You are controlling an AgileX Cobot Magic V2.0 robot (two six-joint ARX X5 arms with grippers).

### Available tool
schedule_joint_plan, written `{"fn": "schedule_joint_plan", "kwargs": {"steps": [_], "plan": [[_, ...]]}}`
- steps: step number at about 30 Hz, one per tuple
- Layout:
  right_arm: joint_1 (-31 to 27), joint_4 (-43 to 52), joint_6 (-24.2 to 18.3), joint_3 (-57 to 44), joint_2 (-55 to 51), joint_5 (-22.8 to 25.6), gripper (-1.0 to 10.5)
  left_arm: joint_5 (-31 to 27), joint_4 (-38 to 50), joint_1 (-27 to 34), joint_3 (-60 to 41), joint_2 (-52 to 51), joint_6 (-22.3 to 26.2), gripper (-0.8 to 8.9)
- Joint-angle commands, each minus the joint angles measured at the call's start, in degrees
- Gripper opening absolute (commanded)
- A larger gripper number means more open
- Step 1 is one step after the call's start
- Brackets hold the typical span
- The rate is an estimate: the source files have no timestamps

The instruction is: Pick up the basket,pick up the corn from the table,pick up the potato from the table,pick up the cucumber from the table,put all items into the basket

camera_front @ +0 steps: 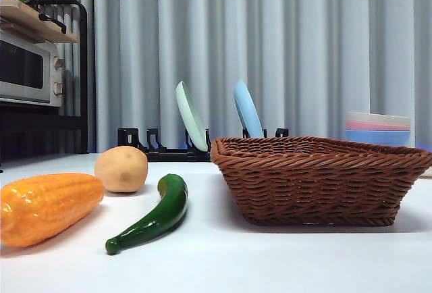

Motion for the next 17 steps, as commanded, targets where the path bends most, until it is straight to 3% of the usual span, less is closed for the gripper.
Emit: {"fn": "schedule_joint_plan", "kwargs": {"steps": [1, 5, 17], "plan": [[0.0, 0.2, -3.5, 4.2, 6.2, -0.3, -0.1, 0.3, 0.0, 0.1, 3.7, 4.6, 2.5, -0.08], [0.0, -1.5, -6.5, 11.5, 16.5, -0.4, -0.1, 1.6, -0.9, 0.1, 9.6, 12.3, 4.7, -0.08], [0.0, -14.4, -20.6, 31.5, 41.4, -11.0, 0.0, 16.0, -7.6, 0.1, 24.6, 35.2, 11.8, -0.03]]}}
